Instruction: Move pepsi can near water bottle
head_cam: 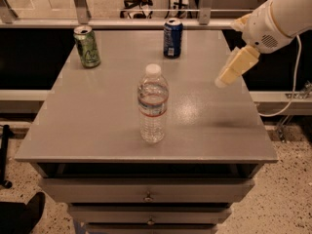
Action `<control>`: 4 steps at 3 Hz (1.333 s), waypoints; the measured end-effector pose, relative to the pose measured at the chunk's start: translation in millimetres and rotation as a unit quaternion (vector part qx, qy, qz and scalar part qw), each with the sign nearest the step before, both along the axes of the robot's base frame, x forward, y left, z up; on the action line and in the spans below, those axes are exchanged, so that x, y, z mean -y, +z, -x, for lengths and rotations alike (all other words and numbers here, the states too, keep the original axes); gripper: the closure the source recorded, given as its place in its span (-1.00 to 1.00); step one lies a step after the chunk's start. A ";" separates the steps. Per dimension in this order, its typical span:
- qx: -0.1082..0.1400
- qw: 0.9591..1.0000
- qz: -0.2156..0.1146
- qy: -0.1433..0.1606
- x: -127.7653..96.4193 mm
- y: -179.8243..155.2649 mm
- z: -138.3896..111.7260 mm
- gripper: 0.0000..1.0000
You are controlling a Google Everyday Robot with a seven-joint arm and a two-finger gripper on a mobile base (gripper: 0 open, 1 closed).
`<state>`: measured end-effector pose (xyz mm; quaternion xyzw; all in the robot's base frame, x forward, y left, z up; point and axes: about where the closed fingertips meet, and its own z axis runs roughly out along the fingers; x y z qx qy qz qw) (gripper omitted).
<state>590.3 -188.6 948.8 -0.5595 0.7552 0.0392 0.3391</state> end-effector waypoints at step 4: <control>0.052 0.986 -0.155 -0.040 -32.8 -37.0 -108.0 -1.00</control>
Offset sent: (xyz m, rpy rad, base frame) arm 0.0392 0.0141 -0.0056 0.1091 -0.0327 -0.0038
